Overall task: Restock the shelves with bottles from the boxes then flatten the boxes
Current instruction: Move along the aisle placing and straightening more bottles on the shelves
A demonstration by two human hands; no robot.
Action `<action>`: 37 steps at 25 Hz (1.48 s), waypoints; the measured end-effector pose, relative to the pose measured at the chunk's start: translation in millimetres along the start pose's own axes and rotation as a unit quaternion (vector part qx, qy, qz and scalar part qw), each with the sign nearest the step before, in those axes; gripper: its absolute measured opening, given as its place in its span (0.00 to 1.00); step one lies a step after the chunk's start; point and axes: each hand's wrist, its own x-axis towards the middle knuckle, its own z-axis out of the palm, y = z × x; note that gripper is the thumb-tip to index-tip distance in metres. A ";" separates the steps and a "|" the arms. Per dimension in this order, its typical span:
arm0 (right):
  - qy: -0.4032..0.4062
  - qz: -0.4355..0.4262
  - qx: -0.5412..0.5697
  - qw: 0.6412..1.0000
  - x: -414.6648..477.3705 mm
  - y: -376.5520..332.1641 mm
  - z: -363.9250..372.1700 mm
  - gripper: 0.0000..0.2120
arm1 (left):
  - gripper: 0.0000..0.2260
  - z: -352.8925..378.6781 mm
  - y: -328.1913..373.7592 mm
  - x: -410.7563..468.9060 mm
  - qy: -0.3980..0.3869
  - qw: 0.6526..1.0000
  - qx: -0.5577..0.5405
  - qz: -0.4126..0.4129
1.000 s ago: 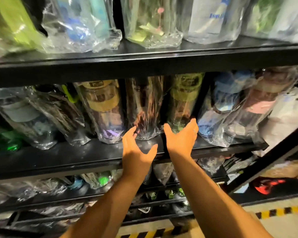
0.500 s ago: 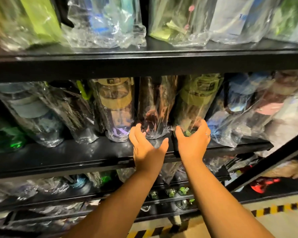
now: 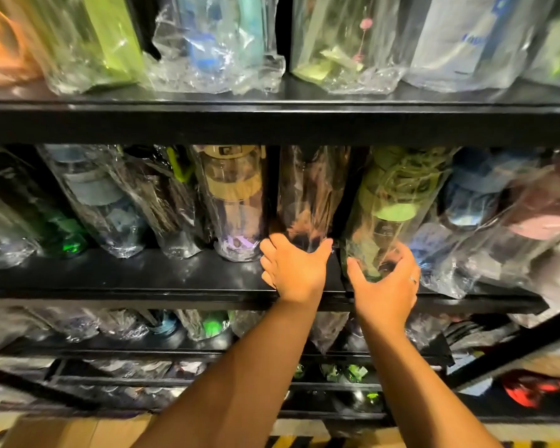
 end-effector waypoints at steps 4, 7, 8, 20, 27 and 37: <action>-0.024 0.007 0.010 1.000 1.9 5.2 -0.4 0.32 | 0.32 5.2 1.3 -0.4 0.035 0.999 0.006 0.000; -0.054 0.008 0.001 0.998 2.2 9.9 -1.1 0.31 | 0.30 2.3 -0.6 -4.1 0.038 0.999 -0.003 0.008; -0.064 0.007 0.001 0.998 2.4 11.0 -1.1 0.31 | 0.31 0.1 -3.3 -5.4 0.036 0.999 -0.007 0.013; -0.097 -0.020 0.085 0.991 -8.7 21.9 -20.5 0.42 | 0.41 -27.2 -28.8 -17.1 -0.053 0.995 -0.039 0.071; -0.158 -0.194 0.137 0.959 -74.4 -7.0 -23.9 0.28 | 0.22 -126.9 -85.9 15.5 0.036 0.991 -0.102 0.082; -0.221 -0.072 0.103 0.967 -122.0 -74.5 90.8 0.27 | 0.52 -147.2 -102.3 125.1 -0.031 0.994 -0.108 -0.010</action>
